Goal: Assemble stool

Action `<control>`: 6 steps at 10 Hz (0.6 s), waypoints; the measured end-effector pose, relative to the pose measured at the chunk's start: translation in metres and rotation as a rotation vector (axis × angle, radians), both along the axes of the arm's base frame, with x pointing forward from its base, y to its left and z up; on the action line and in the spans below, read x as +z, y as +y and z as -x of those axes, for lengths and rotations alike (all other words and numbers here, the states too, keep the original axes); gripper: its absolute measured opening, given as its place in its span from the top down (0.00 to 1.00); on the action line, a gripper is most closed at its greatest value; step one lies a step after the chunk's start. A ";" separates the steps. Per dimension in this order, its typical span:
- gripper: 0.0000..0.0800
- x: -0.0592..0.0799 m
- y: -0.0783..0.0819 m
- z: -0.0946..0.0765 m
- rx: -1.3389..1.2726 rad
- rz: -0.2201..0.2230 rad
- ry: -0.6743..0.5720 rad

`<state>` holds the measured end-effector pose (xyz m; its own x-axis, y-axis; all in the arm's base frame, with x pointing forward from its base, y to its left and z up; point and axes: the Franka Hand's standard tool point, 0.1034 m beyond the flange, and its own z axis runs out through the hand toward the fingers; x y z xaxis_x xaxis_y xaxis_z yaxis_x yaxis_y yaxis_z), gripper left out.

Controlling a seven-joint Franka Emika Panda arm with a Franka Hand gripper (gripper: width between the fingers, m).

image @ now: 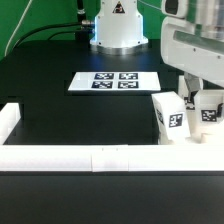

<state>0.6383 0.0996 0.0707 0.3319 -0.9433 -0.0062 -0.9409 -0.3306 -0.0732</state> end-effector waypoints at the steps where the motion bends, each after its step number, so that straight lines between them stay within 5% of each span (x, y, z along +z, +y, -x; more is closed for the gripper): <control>1: 0.43 0.000 -0.001 0.000 -0.064 -0.015 -0.006; 6: 0.43 0.002 -0.005 0.002 -0.537 -0.068 0.038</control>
Offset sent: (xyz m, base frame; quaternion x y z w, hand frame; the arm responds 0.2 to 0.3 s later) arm 0.0000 0.0000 0.0000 0.0000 0.0000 0.1938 0.9810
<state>0.6366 0.0946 0.0722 -0.1987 -0.9772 -0.0754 -0.9785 0.2021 -0.0403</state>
